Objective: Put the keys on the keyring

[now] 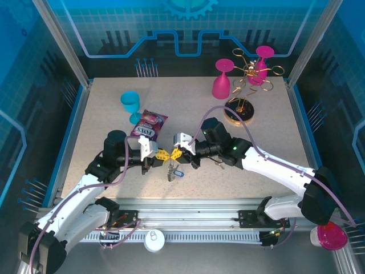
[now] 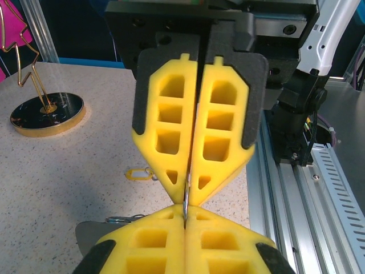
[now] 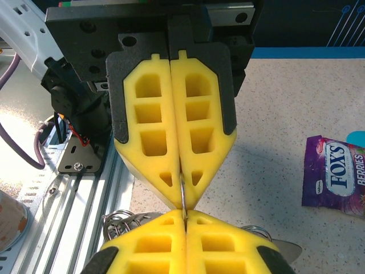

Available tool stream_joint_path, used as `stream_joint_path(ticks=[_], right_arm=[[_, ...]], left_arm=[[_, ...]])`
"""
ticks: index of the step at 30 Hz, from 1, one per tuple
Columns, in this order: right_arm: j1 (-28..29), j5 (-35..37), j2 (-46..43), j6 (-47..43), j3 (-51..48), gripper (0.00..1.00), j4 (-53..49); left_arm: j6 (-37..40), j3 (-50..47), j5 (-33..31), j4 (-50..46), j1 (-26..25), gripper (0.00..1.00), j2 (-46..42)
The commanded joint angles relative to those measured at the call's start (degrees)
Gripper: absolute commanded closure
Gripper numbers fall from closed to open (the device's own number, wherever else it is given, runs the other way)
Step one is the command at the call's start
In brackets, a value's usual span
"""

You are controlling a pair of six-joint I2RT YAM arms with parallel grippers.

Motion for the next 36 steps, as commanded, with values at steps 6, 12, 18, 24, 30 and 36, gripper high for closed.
stream_joint_path(ticks=[6, 12, 18, 24, 30, 36], right_arm=[[1.19, 4.62, -2.25, -3.82, -0.49, 0.75, -2.31], [1.43, 4.36, -1.93, -4.21, 0.21, 0.83, -2.64], [1.81, 3.51, -0.87, -4.17, 0.99, 0.86, -2.04], [1.96, 2.96, -0.57, -3.51, 1.17, 0.95, -0.90], [2.08, 2.29, -0.21, -3.50, 1.68, 1.00, -0.44], [2.23, 1.40, 0.57, -3.24, 2.56, 1.00, -0.14]], left_arm=[[1.52, -0.18, 1.19, 0.44, -0.34, 1.00, -1.01], [1.52, -0.28, 1.24, 0.52, -0.34, 1.00, -1.00], [1.52, -0.22, 1.29, 0.38, -0.34, 1.00, -0.97], [1.52, -0.19, 1.37, 0.14, -0.33, 1.00, -0.91], [1.69, 0.33, 2.21, -0.96, -0.30, 0.98, -0.11], [1.78, 0.67, 2.47, -0.94, -0.52, 0.95, 0.52]])
